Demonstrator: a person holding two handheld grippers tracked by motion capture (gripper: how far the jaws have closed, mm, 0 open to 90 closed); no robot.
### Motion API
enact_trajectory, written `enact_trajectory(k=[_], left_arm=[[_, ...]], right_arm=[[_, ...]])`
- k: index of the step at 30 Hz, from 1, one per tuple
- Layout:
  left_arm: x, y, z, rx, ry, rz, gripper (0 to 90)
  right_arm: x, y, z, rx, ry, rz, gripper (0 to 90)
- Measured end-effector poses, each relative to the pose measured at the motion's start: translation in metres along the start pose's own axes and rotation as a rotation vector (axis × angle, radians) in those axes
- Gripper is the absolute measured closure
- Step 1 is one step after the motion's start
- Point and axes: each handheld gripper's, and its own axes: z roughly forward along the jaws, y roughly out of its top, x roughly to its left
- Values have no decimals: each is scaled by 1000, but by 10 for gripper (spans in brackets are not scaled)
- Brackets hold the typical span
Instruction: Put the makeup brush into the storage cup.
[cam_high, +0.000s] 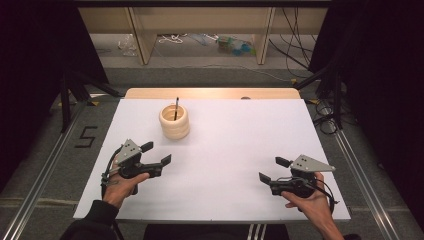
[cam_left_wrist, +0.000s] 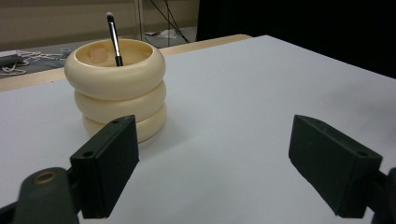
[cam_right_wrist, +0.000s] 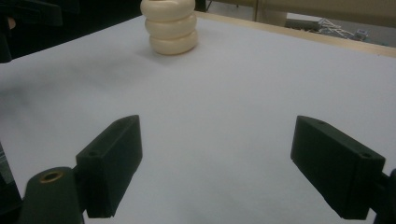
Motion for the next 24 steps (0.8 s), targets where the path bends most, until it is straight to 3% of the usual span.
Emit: enact_trajectory(k=[3, 8, 10, 24], left_arm=[[-2, 0, -3, -3, -4, 4, 160], [-6, -1, -6, -7, -13, 0, 159], [-6, -1, -7, -1, -12, 24, 159], [-12, -4, -14, -8, -16, 24, 160]], right_arm=[[-1, 0, 1, -10, -8, -20, 173], [0, 1, 1, 7, 9, -1, 173], [0, 1, 1, 6, 11, -1, 173], [1, 1, 1, -8, 10, -14, 167]])
